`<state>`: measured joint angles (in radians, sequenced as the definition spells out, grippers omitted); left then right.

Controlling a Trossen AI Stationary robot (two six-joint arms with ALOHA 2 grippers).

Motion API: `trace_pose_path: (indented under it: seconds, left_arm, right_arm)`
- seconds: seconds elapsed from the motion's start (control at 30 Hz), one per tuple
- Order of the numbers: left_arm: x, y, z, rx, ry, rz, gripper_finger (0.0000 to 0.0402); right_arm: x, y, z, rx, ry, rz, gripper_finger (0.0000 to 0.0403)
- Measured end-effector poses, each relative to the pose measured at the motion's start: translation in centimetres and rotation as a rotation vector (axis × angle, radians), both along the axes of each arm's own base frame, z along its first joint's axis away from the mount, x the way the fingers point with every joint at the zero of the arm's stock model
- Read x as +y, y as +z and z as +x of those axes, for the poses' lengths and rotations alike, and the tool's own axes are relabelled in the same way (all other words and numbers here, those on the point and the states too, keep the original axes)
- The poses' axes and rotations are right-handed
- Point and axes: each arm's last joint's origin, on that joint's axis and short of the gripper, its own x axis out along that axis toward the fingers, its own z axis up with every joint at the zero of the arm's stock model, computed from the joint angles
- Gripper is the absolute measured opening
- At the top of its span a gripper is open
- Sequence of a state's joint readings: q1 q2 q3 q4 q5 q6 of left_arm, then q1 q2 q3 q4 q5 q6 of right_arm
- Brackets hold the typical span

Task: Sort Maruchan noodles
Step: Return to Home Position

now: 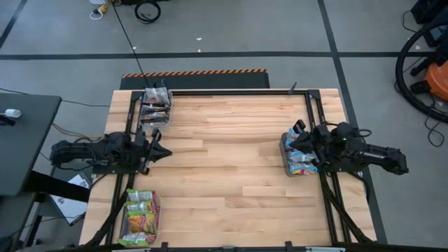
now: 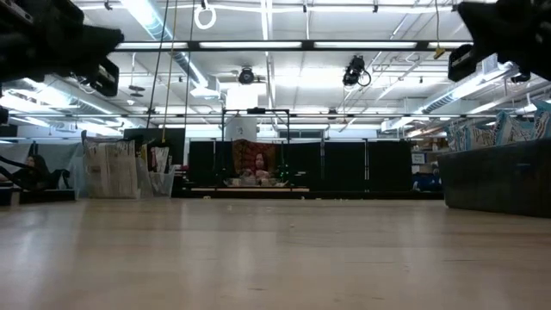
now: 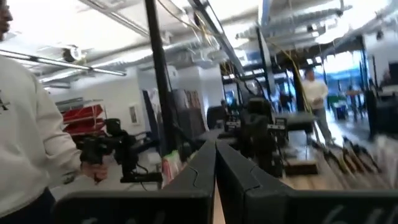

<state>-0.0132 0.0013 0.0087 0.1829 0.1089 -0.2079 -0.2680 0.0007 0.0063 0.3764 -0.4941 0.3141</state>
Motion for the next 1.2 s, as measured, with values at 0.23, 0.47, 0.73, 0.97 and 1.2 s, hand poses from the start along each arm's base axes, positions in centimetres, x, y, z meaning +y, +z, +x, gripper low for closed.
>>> trace_pose_path:
  seconds: [0.23,0.47,0.73,0.97,1.2]
  left_arm:
    - [0.2,0.3,0.0,-0.041,0.117,0.149,0.0025]
    - [0.3,-1.3,0.3,0.122,0.109,0.176,0.0025]
    - [0.3,-1.3,0.3,0.119,0.109,0.176,0.0025]
    - [0.3,-1.3,0.3,0.119,0.109,0.175,0.0025]
    - [0.3,-1.3,0.3,0.12,0.109,0.175,0.0025]
  right_arm:
    - [-0.2,-2.0,0.7,0.224,-0.009,0.064,0.0017]
    - [-0.3,-2.2,0.8,0.244,-0.021,0.073,0.0017]
    - [-0.3,-2.2,0.8,0.244,-0.02,0.073,0.0017]
    - [-0.3,-2.2,0.8,0.244,-0.021,0.072,0.0017]
    - [-0.3,-2.2,0.8,0.244,-0.02,0.073,0.0017]
